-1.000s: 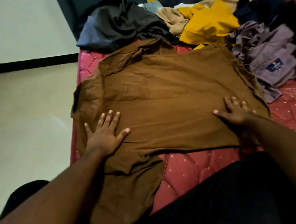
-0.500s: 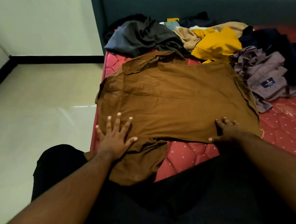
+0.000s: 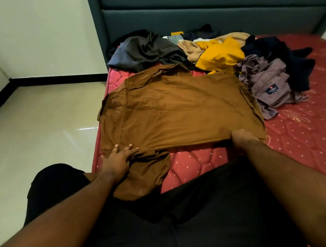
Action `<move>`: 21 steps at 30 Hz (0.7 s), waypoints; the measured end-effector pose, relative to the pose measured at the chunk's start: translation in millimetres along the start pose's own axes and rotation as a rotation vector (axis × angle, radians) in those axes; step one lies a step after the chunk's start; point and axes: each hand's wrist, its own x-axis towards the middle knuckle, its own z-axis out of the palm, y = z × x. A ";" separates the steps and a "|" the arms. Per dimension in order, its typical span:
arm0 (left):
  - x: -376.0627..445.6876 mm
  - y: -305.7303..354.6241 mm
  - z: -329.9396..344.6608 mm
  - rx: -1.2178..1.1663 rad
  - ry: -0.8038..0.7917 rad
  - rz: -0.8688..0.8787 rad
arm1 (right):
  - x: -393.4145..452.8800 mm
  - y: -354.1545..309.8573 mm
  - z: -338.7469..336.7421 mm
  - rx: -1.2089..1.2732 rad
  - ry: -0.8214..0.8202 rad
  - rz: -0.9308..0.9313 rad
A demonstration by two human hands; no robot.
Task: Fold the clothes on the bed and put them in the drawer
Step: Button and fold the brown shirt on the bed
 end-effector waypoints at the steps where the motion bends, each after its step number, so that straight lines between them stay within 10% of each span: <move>1: 0.5 2.2 -6.1 -0.023 0.044 0.011 | -0.2 2.7 -2.3 0.011 0.001 0.001; 10: 72.6 22.7 -117.8 0.186 -0.267 0.185 | 26.7 15.5 -32.6 0.118 -0.170 -0.049; 21: 242.6 14.1 -138.6 -0.120 0.127 0.093 | 151.2 35.9 -64.2 0.022 0.140 -0.106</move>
